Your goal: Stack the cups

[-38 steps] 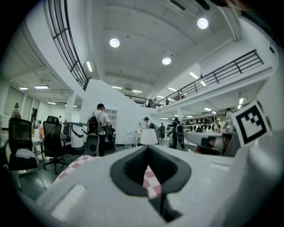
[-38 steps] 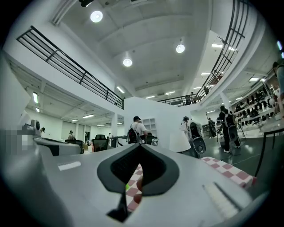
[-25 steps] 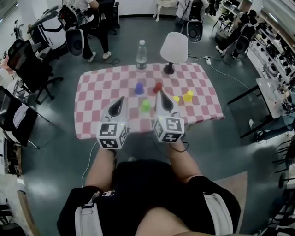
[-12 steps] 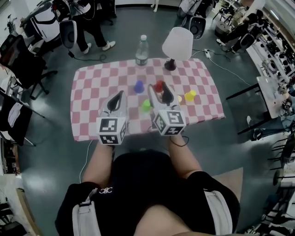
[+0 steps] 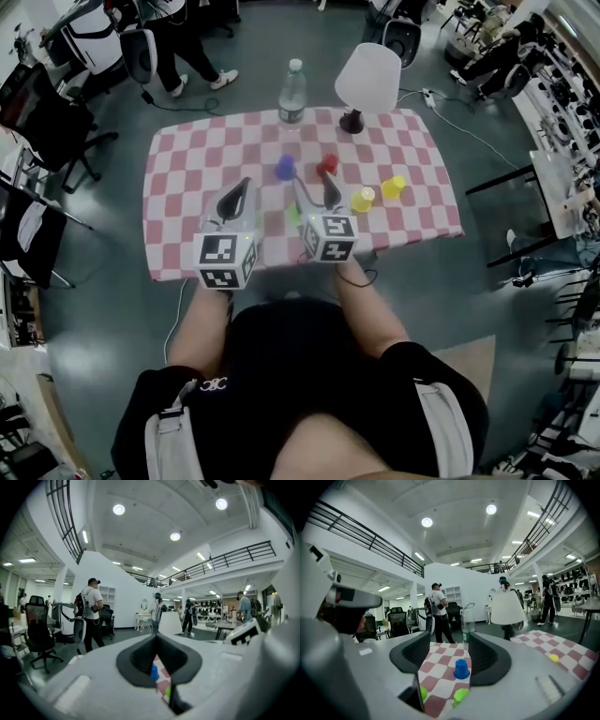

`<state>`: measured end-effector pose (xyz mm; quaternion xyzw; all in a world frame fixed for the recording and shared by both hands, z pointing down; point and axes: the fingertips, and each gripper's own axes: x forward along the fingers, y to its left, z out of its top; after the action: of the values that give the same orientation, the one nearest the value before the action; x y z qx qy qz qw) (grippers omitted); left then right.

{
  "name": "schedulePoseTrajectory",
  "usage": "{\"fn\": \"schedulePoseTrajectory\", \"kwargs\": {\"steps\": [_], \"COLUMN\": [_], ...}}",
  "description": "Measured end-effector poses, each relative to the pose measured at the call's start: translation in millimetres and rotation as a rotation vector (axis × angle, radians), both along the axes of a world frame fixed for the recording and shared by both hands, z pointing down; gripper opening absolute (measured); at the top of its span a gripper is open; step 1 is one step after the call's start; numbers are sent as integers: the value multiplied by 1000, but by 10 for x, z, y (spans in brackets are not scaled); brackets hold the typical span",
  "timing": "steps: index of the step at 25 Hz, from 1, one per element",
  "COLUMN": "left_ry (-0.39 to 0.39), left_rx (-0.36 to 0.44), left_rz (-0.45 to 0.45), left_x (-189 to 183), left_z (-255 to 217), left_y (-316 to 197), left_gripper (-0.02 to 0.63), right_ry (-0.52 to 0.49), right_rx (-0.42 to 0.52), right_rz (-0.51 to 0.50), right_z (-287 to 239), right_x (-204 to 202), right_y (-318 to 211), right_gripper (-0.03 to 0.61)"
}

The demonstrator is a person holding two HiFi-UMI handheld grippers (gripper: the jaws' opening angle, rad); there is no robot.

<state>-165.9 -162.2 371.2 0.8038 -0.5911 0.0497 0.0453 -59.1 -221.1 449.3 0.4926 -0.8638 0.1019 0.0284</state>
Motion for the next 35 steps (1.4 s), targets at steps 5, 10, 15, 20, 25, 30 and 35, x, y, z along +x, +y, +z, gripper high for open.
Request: {"fn": "schedulePoseTrajectory", "kwargs": {"steps": [5, 10, 15, 20, 25, 30, 35], "left_ry": [4, 7, 5, 5, 0, -6, -11], "left_rx": [-34, -61, -83, -104, -118, -128, -137], "left_rz": [-19, -44, -72, -94, -115, -130, -134], "left_x": [-83, -179, -270, -338, -376, -406, -437], "left_z": [101, 180, 251, 320, 346, 370, 390], "left_y": [60, 122, 193, 227, 250, 260, 252], "left_gripper": [-2, -2, -2, -2, -2, -2, -2], "right_ry": [67, 117, 167, 204, 221, 238, 258], "right_rx": [-150, -253, -330, -395, -438, -461, -454], "right_rz": [10, 11, 9, 8, 15, 10, 8], "right_z": [699, 1173, 1539, 1833, 2012, 2136, 2186], "right_x": [16, 13, 21, 44, 69, 57, 43], "right_y": [-3, 25, 48, 38, 15, -58, -103], "right_gripper": [244, 244, 244, 244, 244, 244, 218]}}
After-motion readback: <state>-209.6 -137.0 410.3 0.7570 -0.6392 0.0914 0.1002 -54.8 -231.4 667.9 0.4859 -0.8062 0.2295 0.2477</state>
